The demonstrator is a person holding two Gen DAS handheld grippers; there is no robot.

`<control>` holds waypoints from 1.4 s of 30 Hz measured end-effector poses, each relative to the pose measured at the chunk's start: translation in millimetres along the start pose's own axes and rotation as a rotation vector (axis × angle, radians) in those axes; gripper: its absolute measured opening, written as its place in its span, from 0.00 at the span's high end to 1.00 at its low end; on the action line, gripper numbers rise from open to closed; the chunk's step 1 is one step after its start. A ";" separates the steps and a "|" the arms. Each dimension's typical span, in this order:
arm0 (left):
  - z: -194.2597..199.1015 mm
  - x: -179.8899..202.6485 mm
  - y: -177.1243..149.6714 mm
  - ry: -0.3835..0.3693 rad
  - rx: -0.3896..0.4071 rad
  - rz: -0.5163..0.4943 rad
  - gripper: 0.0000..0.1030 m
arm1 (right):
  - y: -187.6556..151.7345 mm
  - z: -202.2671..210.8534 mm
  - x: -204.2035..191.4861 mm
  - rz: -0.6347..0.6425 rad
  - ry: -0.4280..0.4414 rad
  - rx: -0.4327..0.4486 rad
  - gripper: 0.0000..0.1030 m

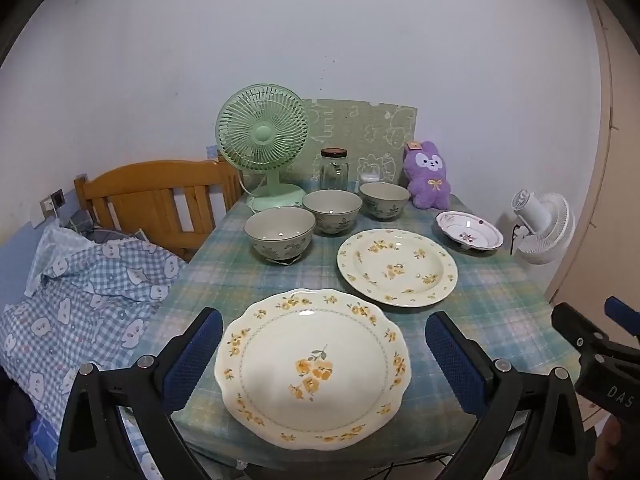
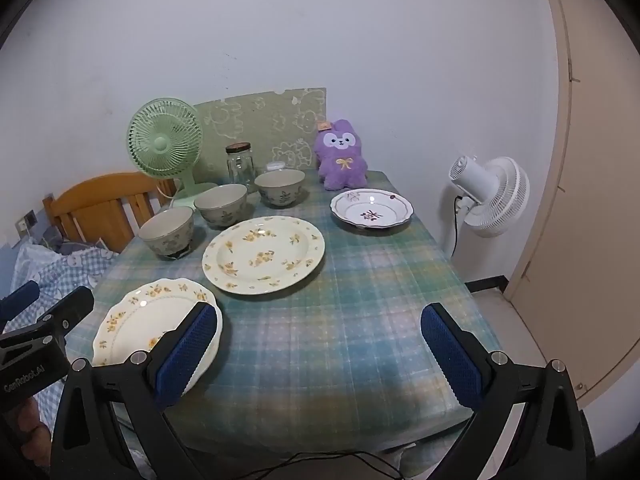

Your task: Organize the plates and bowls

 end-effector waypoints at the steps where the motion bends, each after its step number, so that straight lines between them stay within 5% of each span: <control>1: 0.1 0.0 -0.1 -0.002 0.000 -0.001 0.01 | 0.8 -0.2 -0.2 0.001 0.001 0.001 0.00; 42: -5.9 1.1 5.3 0.014 0.018 -0.015 0.01 | 3.5 -8.2 -6.5 -0.001 0.032 0.014 0.00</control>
Point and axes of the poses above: each gripper's, at about its wrist camera, not at the fingertips, and z roughly against the way its jaws point, x to its right, y to its top, the point moved 10 cm from there along -z, roughly the way its jaws point, and after that the axes turned 9 degrees about y, right-handed, at the moved point
